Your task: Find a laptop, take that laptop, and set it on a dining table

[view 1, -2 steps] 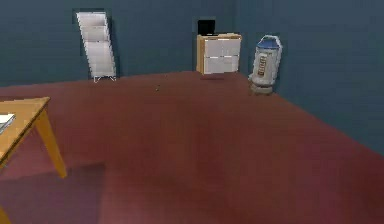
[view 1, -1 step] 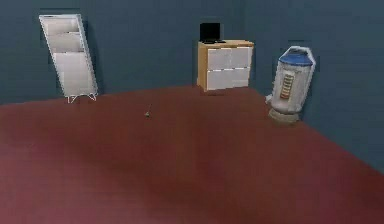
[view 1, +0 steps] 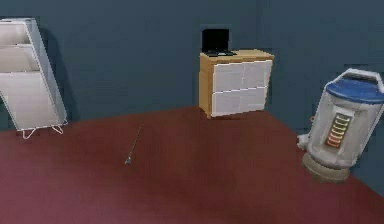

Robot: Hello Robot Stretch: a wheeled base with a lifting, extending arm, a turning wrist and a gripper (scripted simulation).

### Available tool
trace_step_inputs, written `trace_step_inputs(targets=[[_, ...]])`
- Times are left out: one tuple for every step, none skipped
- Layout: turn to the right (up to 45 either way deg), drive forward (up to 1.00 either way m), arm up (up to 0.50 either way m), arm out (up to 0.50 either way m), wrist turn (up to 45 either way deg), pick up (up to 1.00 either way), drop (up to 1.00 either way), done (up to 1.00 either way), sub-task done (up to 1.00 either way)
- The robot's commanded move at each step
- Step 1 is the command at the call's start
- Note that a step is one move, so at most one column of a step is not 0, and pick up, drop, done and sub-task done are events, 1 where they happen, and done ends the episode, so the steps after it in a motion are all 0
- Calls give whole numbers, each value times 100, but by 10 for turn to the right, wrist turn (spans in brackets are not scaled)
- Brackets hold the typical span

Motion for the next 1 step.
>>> trace_step_inputs(targets=[[30, 0, 0, 0, 0, 0, 0, 0, 0]])
